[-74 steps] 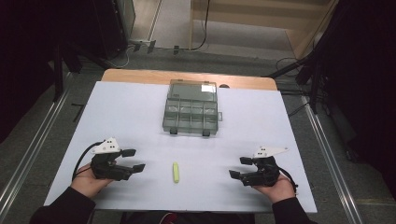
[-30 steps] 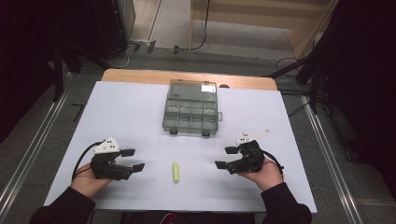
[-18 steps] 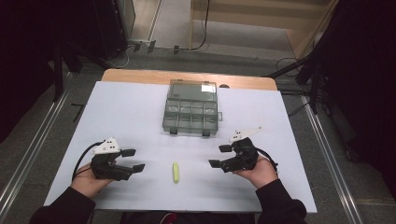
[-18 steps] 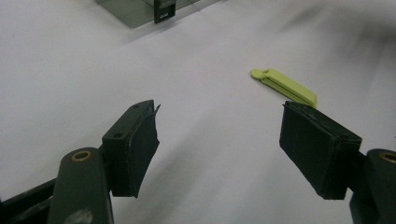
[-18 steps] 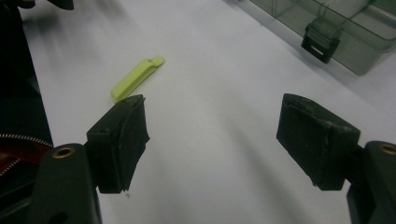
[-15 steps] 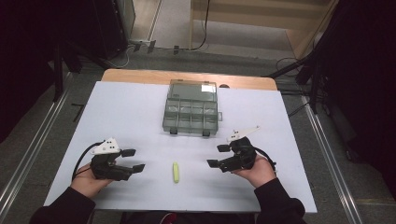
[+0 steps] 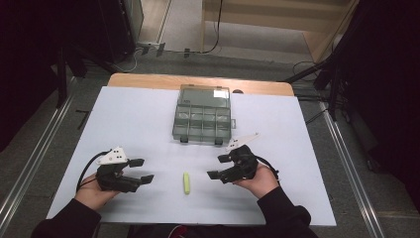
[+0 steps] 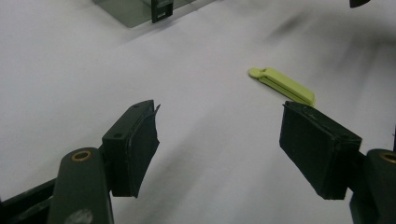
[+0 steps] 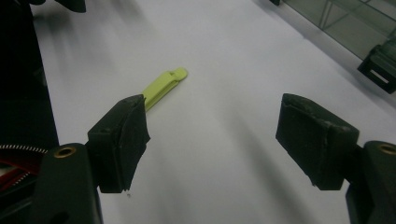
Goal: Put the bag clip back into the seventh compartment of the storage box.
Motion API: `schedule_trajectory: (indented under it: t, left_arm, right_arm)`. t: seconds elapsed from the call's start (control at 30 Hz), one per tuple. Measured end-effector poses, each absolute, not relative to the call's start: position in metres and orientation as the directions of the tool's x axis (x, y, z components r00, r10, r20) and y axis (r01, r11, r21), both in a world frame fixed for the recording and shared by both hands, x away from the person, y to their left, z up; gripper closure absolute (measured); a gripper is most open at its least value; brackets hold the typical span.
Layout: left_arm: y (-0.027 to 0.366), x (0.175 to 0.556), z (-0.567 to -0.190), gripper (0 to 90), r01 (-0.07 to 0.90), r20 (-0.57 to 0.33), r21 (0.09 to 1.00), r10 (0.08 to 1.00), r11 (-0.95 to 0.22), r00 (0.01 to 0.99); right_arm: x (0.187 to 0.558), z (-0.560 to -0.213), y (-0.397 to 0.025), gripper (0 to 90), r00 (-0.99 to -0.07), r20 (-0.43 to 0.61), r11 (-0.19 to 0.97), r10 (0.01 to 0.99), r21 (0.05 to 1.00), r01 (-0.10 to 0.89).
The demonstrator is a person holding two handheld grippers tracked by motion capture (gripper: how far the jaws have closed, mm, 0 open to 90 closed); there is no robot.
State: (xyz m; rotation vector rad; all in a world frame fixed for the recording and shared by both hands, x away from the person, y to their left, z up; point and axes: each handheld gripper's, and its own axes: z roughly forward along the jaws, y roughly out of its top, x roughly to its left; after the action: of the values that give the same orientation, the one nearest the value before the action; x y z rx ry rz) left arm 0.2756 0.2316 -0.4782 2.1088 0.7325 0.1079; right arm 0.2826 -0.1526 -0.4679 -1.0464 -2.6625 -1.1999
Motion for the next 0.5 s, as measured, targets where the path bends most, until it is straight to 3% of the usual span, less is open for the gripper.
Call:
schedule_trajectory:
  t: [0.5]
  left_arm:
    - [0.232,0.275,-0.478,27.1,0.457,-0.183,0.768,0.530,-0.449,0.828]
  right_arm:
    - [0.277,-0.468,-0.126,27.4,-0.771,0.258,0.491,0.582,0.645,0.586]
